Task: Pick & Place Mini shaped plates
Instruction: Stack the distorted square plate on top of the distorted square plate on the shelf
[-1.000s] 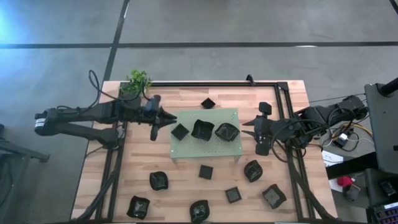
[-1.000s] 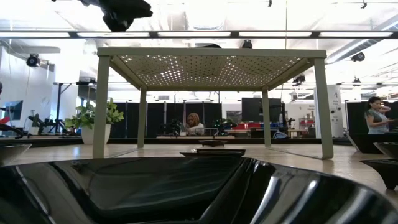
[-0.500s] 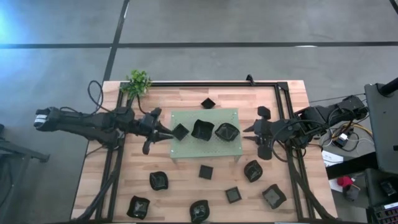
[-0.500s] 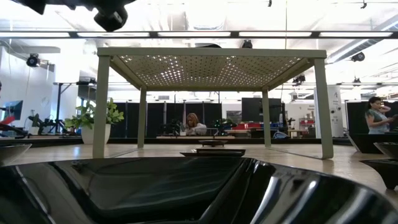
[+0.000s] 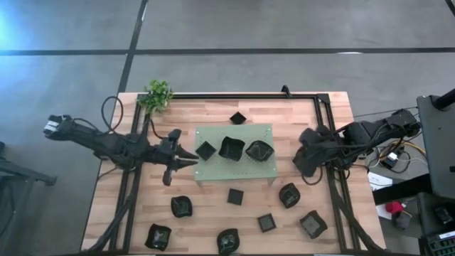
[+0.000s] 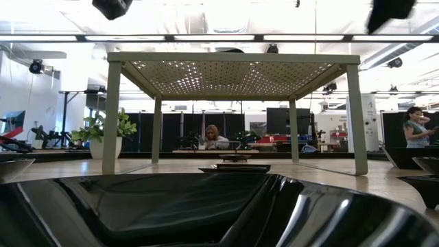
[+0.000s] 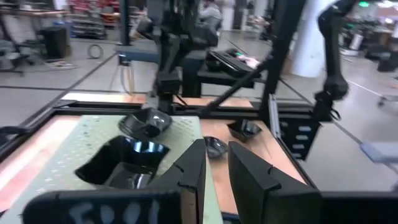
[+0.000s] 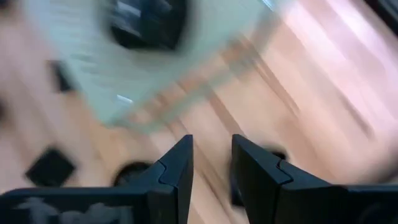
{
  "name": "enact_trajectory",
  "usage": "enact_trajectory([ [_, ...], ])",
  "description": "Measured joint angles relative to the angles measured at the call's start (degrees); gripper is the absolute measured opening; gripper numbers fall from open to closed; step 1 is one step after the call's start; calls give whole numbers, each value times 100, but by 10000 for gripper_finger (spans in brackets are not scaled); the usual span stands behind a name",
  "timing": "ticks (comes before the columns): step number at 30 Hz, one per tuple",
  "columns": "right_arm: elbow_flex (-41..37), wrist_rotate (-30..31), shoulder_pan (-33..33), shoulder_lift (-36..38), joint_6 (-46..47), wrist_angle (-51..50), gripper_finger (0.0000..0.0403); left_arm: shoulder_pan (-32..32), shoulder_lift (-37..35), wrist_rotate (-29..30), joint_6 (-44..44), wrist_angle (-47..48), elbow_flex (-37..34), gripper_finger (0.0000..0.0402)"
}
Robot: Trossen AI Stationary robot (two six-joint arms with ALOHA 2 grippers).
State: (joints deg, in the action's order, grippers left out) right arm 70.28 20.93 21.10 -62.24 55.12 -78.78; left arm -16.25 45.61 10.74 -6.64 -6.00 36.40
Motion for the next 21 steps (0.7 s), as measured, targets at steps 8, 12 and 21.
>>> enact_trajectory([
  [8, -368, 1, -2, 26, 1921, -984, 105, -340, 387, 374, -82, 43, 312, 62],
  [12, -826, -60, -2, 18, 2305, -700, 105, -422, 712, 374, -83, 88, 373, 62],
  [21, -1800, -505, 0, 26, 2271, 92, 105, -613, 1329, 378, -191, 78, 376, 62],
])
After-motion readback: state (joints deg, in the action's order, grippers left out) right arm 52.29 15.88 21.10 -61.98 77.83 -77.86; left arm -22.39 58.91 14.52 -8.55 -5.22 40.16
